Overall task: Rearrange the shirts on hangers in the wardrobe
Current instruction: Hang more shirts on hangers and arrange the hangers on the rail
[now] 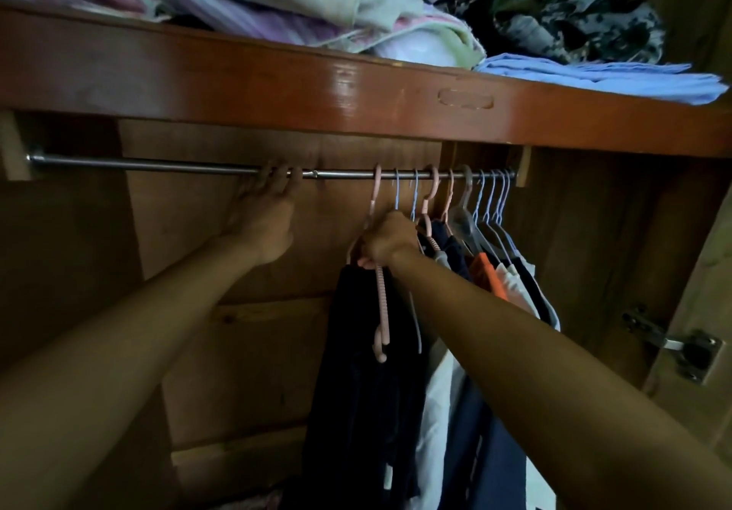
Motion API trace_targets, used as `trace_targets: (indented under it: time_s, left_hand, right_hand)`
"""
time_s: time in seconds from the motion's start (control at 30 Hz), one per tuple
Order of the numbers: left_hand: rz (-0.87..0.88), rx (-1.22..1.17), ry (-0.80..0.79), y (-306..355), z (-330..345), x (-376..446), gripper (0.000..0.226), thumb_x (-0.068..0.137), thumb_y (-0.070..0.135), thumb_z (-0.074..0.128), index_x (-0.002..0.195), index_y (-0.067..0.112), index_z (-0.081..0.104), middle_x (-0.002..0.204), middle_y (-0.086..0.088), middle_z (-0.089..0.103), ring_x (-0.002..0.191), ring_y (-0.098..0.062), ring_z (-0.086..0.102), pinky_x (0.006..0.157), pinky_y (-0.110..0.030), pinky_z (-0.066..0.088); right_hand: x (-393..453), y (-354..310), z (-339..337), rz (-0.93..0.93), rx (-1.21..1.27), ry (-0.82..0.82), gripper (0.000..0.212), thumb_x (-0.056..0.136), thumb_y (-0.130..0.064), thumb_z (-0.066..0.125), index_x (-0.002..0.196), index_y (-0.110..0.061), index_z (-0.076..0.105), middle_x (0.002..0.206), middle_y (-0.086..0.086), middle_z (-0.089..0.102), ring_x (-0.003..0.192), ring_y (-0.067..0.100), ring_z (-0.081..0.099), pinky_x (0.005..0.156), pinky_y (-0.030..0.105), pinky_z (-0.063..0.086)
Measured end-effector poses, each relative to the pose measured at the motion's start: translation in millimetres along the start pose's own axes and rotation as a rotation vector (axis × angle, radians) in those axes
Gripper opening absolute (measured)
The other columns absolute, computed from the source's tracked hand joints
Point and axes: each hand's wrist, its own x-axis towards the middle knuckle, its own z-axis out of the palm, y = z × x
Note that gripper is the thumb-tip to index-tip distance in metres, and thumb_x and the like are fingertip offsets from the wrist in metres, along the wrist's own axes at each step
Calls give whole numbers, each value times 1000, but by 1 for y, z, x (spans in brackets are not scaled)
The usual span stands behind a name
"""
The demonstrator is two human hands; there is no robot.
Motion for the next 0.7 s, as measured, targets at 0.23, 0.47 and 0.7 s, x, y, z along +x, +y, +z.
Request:
trace_targets:
  time_s: [0.23,0.47,0.7]
  left_hand:
    - [-44,-357,-8,10,-7,-9,74,87,7,55,154,12,24,165,-9,9,152,-26,7,121,-39,20]
    - [-111,-714,-180,60,-17,-30,29,94,19,60,123,17,64,118,-8,68,112,-25,61,98,-31,45]
    - [72,-855,-274,140,-52,-42,4,90,31,67,89,31,63,67,4,63,56,-3,57,58,-29,43]
  right_hand:
    - [-21,0,-24,-224,-401,202,24,88,-27,66,101,-7,69,108,18,68,101,38,66,77,37,53]
    - [-48,14,-74,-271,-420,108,23,87,-30,61,74,-14,72,85,13,70,89,36,68,67,28,48]
    - [-95,45,-138,-279,-537,-62,20,84,-29,61,89,-18,77,94,9,73,92,28,68,78,35,57]
